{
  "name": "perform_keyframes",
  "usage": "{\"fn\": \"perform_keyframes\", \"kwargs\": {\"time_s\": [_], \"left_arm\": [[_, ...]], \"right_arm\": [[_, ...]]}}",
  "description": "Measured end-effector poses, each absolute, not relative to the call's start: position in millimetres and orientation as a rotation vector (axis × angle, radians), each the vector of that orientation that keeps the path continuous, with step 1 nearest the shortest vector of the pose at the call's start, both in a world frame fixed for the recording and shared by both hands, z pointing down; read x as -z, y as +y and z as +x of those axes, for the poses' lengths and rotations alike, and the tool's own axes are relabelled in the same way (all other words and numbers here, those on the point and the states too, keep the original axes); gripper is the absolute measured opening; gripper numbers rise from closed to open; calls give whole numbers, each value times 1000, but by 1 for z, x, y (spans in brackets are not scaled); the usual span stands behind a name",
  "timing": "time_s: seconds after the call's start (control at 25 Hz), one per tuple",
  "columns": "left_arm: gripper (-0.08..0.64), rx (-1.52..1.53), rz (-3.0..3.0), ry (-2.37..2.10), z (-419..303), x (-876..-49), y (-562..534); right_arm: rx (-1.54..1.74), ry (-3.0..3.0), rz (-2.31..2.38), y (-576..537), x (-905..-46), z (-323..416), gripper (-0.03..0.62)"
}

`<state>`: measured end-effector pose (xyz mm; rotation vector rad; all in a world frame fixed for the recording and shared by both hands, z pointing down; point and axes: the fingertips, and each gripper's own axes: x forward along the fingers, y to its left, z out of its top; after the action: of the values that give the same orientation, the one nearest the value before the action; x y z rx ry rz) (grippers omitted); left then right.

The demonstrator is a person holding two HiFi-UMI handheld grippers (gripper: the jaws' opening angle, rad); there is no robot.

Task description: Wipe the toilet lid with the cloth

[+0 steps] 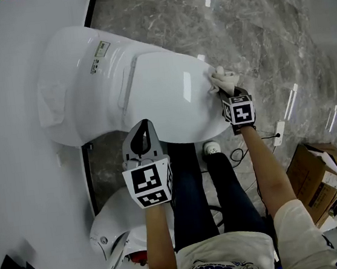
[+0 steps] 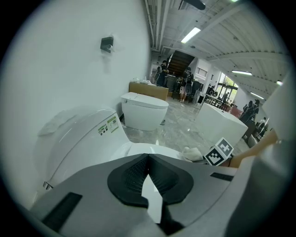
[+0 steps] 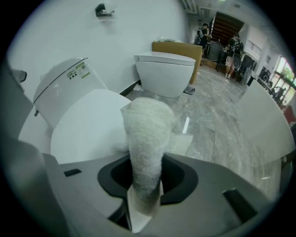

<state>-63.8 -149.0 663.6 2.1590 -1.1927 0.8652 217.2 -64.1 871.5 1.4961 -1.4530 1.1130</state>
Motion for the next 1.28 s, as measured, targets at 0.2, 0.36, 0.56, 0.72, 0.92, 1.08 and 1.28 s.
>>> {"fn": "perform_keyframes", "kwargs": {"time_s": [0.2,0.36,0.56,0.72,0.92,1.08,1.28], "left_arm": [[3,-869,2164,-1182,-58,-666,-145],[3,-870,2166,-1178,-55,-666,-142],[3,-869,2164,-1177,-54,-667,-138],[3,-868,2158,-1176,-53,-669,-135],[3,-860,2151,-1174,-51,-670,-132],[3,-852,2149,-1181,-54,-669,-134],[3,-844,2141,-1204,-62,-667,-137]], "right_arm": [[-1146,-1413,1524,-41,-874,229,115],[-1180,-1378,1559,-23,-876,236,115],[-1240,-1337,1621,-3,-877,241,115],[-1271,-1291,1660,13,-877,242,115],[-1338,-1207,1755,34,-879,239,115],[-1395,-1122,1816,43,-878,235,115],[-1476,-959,1872,52,-875,224,115]]}}
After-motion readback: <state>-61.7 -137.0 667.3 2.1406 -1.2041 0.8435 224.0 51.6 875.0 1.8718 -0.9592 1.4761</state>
